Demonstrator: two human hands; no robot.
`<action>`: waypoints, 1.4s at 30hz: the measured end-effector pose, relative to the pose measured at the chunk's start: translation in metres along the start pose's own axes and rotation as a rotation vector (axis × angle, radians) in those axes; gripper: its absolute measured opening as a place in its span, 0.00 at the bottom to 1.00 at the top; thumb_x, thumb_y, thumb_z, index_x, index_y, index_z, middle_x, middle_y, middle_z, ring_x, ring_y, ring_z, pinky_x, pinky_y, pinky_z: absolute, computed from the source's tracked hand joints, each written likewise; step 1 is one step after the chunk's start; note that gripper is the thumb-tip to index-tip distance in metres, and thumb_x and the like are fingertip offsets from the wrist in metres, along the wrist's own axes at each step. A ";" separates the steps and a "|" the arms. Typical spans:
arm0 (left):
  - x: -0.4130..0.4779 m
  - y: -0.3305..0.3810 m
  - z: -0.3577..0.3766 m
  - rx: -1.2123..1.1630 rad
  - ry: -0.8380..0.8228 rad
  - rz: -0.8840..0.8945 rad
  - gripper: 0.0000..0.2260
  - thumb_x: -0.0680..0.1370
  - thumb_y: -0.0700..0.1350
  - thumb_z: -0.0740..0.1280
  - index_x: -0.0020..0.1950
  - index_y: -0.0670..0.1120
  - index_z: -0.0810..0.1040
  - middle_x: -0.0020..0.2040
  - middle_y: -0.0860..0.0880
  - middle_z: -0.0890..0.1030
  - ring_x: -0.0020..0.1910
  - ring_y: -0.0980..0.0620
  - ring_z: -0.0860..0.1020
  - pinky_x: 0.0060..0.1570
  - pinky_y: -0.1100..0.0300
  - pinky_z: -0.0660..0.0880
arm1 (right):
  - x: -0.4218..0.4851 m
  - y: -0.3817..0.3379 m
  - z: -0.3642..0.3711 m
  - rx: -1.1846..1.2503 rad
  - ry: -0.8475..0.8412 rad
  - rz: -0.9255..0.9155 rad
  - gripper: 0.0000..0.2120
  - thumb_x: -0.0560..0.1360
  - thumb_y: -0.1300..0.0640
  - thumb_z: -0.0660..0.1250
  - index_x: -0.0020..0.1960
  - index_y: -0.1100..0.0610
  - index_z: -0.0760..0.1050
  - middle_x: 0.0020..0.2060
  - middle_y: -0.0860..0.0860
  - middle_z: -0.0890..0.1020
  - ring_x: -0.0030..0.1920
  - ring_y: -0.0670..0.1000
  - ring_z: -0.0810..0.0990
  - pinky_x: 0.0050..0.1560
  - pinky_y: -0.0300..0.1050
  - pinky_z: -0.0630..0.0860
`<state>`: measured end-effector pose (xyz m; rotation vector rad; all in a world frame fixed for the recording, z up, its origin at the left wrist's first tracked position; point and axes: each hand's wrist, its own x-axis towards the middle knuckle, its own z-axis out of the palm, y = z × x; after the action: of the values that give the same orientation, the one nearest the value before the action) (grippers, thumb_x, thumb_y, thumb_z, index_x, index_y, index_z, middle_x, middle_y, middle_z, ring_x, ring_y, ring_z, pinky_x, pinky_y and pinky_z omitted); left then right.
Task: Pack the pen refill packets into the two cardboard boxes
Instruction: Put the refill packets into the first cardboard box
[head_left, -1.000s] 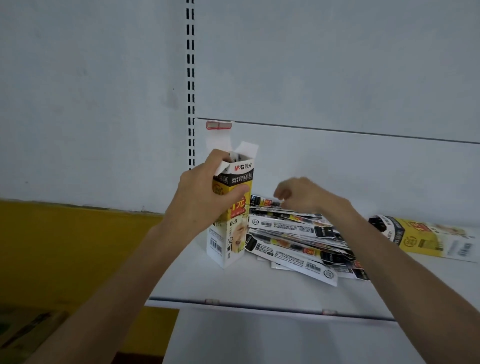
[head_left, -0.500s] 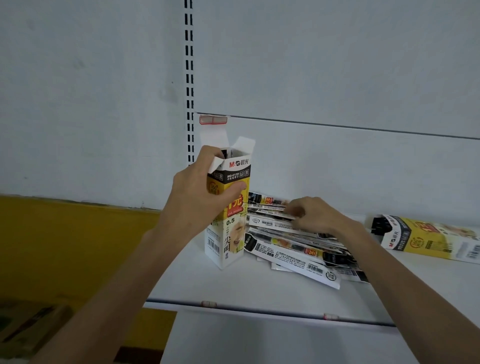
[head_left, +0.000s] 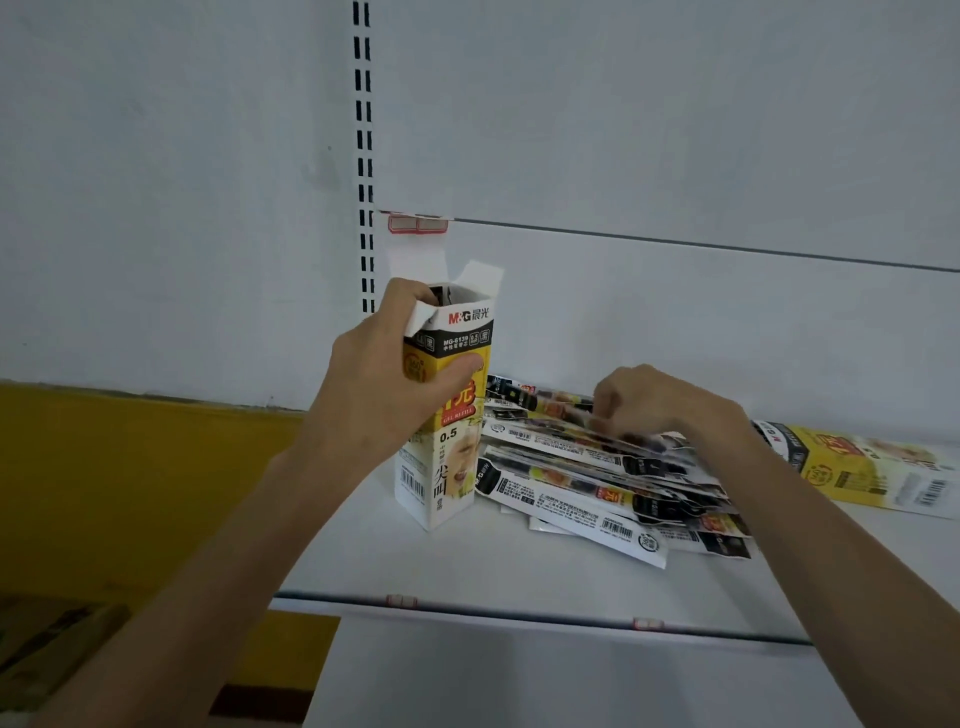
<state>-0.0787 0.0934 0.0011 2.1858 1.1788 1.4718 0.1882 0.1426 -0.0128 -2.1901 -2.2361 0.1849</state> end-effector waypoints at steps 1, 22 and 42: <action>0.000 0.000 0.000 0.002 0.002 0.000 0.18 0.71 0.52 0.69 0.52 0.58 0.60 0.39 0.65 0.70 0.37 0.65 0.72 0.29 0.79 0.68 | -0.002 0.000 0.001 -0.017 -0.077 0.034 0.09 0.71 0.57 0.69 0.51 0.55 0.76 0.51 0.53 0.79 0.48 0.53 0.77 0.50 0.49 0.76; 0.013 0.005 -0.017 0.045 -0.100 0.006 0.20 0.70 0.52 0.69 0.61 0.56 0.69 0.52 0.53 0.77 0.47 0.57 0.75 0.41 0.70 0.71 | -0.058 -0.062 -0.074 0.958 0.679 -0.188 0.13 0.80 0.53 0.56 0.43 0.50 0.77 0.43 0.41 0.77 0.38 0.45 0.72 0.37 0.39 0.67; 0.011 0.006 -0.027 0.231 -0.177 0.060 0.11 0.72 0.57 0.65 0.52 0.60 0.67 0.47 0.51 0.72 0.49 0.53 0.71 0.41 0.61 0.71 | -0.067 -0.145 -0.099 0.735 0.935 -0.454 0.07 0.76 0.61 0.61 0.51 0.63 0.74 0.39 0.53 0.79 0.33 0.47 0.74 0.38 0.49 0.77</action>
<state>-0.0969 0.0914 0.0239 2.4645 1.2875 1.1830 0.0542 0.0813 0.1036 -1.0231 -1.6462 -0.0316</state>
